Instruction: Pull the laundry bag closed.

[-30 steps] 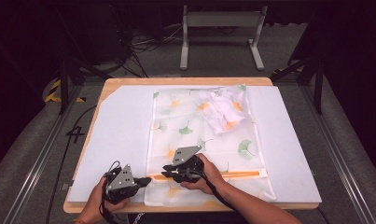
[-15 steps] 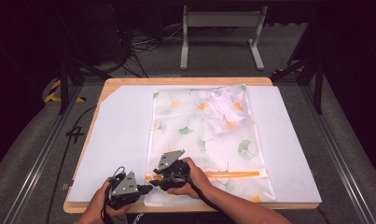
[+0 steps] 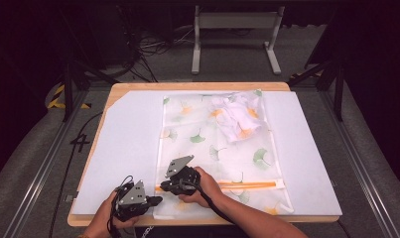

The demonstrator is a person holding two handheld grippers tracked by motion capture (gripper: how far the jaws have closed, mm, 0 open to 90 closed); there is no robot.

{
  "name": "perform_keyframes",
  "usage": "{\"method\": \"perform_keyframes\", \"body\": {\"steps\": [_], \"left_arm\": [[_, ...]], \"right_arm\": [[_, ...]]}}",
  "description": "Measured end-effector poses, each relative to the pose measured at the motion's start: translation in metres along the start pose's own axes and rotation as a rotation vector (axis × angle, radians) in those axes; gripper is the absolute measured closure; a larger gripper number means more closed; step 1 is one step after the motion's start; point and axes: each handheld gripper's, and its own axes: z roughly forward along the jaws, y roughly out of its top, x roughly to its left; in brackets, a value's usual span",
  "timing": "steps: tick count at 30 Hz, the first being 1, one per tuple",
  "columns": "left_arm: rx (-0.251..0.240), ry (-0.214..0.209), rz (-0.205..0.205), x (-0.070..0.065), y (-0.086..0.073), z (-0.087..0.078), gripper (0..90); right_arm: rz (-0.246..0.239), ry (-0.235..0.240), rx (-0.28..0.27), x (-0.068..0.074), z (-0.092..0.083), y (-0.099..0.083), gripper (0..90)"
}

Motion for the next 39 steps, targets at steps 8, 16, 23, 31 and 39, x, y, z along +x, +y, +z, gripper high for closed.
{"method": "perform_keyframes", "body": {"steps": [8,16,23,31,39], "left_arm": [[0.000,0.000,-0.013,0.0002,0.0000,0.0001,90.0],[0.000,0.008,-0.013,-0.0007,0.0004,0.0003,90.0],[0.008,0.010,-0.008,-0.0007,0.0012,0.0002,90.0],[0.027,0.054,0.037,-0.0059,0.0056,0.0011,90.0],[0.001,0.086,0.027,0.0017,0.0064,0.0060,89.8]], "right_arm": [[0.011,0.027,-0.011,-0.0025,-0.0033,0.0014,89.9],[0.013,0.045,-0.017,-0.0054,-0.0009,0.0012,90.0],[0.001,0.050,-0.020,-0.0065,-0.0019,0.0029,90.0],[-0.012,0.054,-0.024,-0.0063,-0.0059,0.0035,90.0],[-0.010,0.055,-0.010,-0.0045,-0.0042,0.0013,90.0]]}}
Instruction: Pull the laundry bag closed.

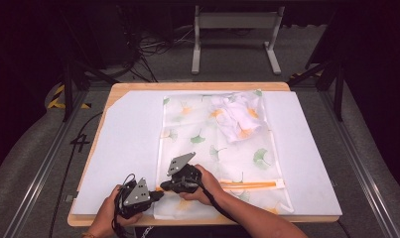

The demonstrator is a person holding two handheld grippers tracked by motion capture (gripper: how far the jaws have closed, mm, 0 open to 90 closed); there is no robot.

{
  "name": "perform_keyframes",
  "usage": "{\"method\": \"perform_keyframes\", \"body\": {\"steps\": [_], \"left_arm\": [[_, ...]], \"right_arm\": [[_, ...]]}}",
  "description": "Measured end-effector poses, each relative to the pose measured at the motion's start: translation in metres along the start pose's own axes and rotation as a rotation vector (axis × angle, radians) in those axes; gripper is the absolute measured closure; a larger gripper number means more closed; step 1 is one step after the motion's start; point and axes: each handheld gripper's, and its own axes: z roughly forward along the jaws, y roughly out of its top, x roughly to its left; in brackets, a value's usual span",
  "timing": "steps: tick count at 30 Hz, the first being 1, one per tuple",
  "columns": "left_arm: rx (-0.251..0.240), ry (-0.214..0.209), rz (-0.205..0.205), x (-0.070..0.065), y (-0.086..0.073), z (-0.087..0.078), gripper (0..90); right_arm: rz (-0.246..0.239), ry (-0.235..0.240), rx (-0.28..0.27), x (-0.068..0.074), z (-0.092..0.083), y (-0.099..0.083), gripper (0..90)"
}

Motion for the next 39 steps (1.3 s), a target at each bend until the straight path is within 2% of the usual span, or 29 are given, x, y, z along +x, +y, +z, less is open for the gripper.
{"method": "perform_keyframes", "body": {"steps": [3,4,5,7,11,14,20,22,25,39], "left_arm": [[-0.006,-0.009,-0.016,0.002,-0.001,0.000,90.0],[-0.008,-0.018,-0.037,0.003,-0.002,0.000,90.0],[-0.008,-0.018,-0.037,0.003,-0.002,0.000,90.0],[-0.008,-0.016,-0.066,0.003,-0.002,0.001,90.0],[0.006,-0.004,-0.073,0.001,0.000,0.001,90.0],[0.000,-0.014,-0.095,0.003,-0.002,0.001,90.0],[0.000,-0.017,-0.102,0.003,-0.002,0.001,90.0],[-0.004,-0.023,-0.112,0.004,-0.002,0.001,90.0],[-0.005,-0.026,-0.115,0.005,-0.003,0.001,90.0],[-0.015,-0.037,-0.118,0.006,-0.004,0.001,90.0]], "right_arm": [[-0.001,-0.006,0.002,0.001,0.000,-0.001,90.0],[-0.002,-0.007,0.000,0.001,0.000,-0.001,90.0],[-0.002,-0.007,0.000,0.001,0.000,-0.001,90.0],[-0.009,-0.010,0.003,0.002,-0.001,-0.001,90.0],[-0.010,-0.021,0.003,0.003,-0.005,-0.004,90.0],[-0.014,-0.033,0.003,0.005,-0.006,-0.006,90.0],[-0.008,-0.031,0.004,0.004,-0.011,-0.009,90.0],[-0.024,-0.036,0.008,0.006,-0.012,-0.009,90.0],[-0.025,-0.034,0.008,0.007,-0.013,-0.009,90.0],[-0.016,-0.035,0.006,0.006,-0.019,-0.013,90.0]]}}
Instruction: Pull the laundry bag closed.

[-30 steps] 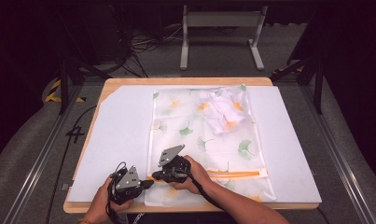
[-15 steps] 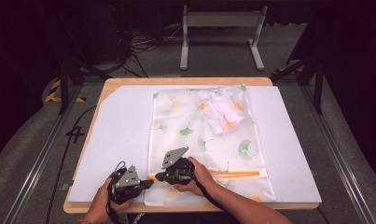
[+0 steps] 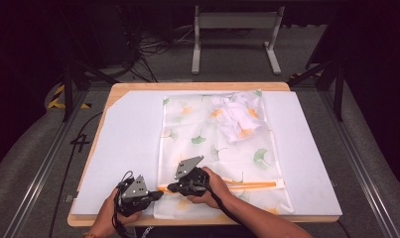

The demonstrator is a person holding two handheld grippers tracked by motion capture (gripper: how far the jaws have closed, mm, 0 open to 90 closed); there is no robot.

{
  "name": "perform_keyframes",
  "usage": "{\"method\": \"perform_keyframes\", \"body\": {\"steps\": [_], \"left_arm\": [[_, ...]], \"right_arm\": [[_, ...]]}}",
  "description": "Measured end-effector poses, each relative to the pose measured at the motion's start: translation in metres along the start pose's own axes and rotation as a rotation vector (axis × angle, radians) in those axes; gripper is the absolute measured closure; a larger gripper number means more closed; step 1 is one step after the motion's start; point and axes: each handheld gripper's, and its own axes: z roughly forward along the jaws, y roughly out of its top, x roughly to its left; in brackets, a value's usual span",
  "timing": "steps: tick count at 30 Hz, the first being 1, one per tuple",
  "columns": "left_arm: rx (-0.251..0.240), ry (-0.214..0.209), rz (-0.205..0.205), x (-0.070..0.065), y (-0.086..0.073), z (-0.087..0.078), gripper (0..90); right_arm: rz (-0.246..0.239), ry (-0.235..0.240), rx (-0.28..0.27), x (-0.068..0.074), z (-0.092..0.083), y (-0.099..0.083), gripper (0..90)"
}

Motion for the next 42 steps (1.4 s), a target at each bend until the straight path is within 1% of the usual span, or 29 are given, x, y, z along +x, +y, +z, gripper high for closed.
{"method": "perform_keyframes", "body": {"steps": [3,10,11,12,14,15,17,18,19,22,23,24,26,33,35,39,40,42], "left_arm": [[0.007,0.005,0.004,-0.001,0.001,0.000,90.0],[0.003,0.002,-0.004,0.000,0.000,0.000,90.0],[0.002,0.000,-0.004,0.000,0.000,0.000,90.0],[0.002,-0.001,-0.005,0.000,0.000,0.000,90.0],[0.001,-0.001,-0.005,0.000,0.000,0.000,90.0],[0.000,-0.002,-0.004,0.000,0.000,0.000,90.0],[0.002,0.000,-0.004,0.000,0.000,0.000,90.0],[0.002,-0.002,-0.005,0.000,0.000,0.000,90.0],[0.001,-0.001,-0.004,0.000,0.000,0.000,90.0],[0.001,-0.005,-0.003,0.000,0.000,0.000,90.0],[0.000,-0.004,-0.003,0.001,0.000,0.000,90.0],[0.001,-0.004,-0.002,0.001,0.000,0.000,90.0],[-0.009,-0.014,-0.019,0.002,-0.001,0.000,90.0],[0.000,-0.001,-0.007,0.000,0.000,0.000,90.0],[-0.001,-0.003,-0.012,0.001,0.000,0.000,90.0],[0.005,0.002,-0.008,0.000,0.001,0.000,90.0],[0.006,0.002,-0.007,0.000,0.001,0.000,90.0],[0.009,0.004,-0.005,0.000,0.001,0.000,90.0]], "right_arm": [[0.007,0.006,0.001,0.000,-0.002,-0.001,90.0],[0.007,-0.008,0.014,-0.001,-0.008,-0.003,90.0],[0.000,-0.017,0.016,-0.002,-0.009,-0.003,90.0],[0.007,-0.017,0.016,-0.002,-0.011,-0.004,90.0],[0.006,-0.019,0.016,-0.003,-0.013,-0.005,90.0],[0.000,-0.025,0.019,-0.004,-0.015,-0.006,90.0],[0.018,-0.029,0.019,-0.005,-0.019,-0.009,90.0],[0.012,-0.034,0.021,-0.006,-0.020,-0.010,90.0],[0.020,-0.031,0.016,-0.006,-0.021,-0.011,90.0],[0.016,-0.037,0.019,-0.007,-0.025,-0.015,90.0],[0.025,-0.039,0.018,-0.007,-0.026,-0.015,90.0],[0.020,-0.041,0.018,-0.008,-0.028,-0.016,90.0],[0.029,-0.042,0.018,-0.008,-0.031,-0.018,90.0],[0.036,-0.044,0.012,-0.010,-0.038,-0.024,90.0],[0.035,-0.050,0.016,-0.009,-0.041,-0.026,90.0],[0.032,-0.061,0.016,-0.010,-0.048,-0.029,90.0],[0.038,-0.057,0.011,-0.011,-0.049,-0.029,90.0],[0.033,-0.066,0.017,-0.011,-0.051,-0.031,90.0]]}}
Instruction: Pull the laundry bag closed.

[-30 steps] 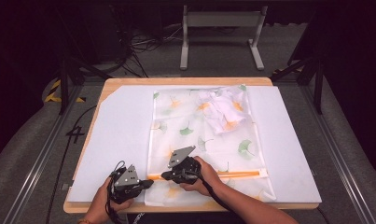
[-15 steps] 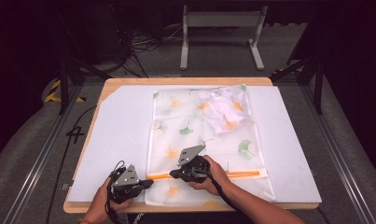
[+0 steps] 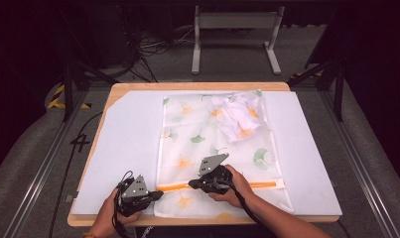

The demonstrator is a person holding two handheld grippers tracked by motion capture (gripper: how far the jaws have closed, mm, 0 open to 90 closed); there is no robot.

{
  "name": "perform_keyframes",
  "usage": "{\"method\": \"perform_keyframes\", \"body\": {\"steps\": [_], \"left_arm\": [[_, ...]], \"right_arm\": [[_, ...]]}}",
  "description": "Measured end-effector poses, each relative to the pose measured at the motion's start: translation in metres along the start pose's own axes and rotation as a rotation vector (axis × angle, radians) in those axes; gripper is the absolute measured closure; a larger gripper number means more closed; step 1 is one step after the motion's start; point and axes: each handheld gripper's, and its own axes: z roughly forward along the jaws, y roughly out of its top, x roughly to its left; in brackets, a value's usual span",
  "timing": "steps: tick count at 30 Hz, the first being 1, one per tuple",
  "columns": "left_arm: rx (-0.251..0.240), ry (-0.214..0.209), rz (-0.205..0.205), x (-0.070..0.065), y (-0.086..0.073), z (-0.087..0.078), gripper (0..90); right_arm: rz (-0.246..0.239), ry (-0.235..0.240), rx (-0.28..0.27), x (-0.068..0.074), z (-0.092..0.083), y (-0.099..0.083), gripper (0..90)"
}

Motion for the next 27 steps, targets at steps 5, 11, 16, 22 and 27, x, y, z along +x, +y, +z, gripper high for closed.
{"method": "perform_keyframes", "body": {"steps": [5,11,16,22,27], "left_arm": [[0.005,0.005,0.011,-0.001,0.001,0.000,90.0],[0.006,0.007,0.018,-0.001,0.001,0.000,90.0],[0.008,0.014,0.028,-0.002,0.001,0.000,90.0],[-0.001,0.011,0.026,-0.001,0.000,0.000,90.0],[-0.003,0.011,0.028,-0.002,0.000,0.000,90.0]], "right_arm": [[0.009,-0.007,0.000,-0.002,-0.007,-0.006,90.0],[0.026,-0.025,0.000,-0.006,-0.016,-0.014,90.0],[0.027,-0.031,-0.001,-0.007,-0.023,-0.018,90.0],[0.029,-0.045,-0.007,-0.007,-0.031,-0.021,90.0],[0.033,-0.056,-0.002,-0.008,-0.037,-0.026,90.0]]}}
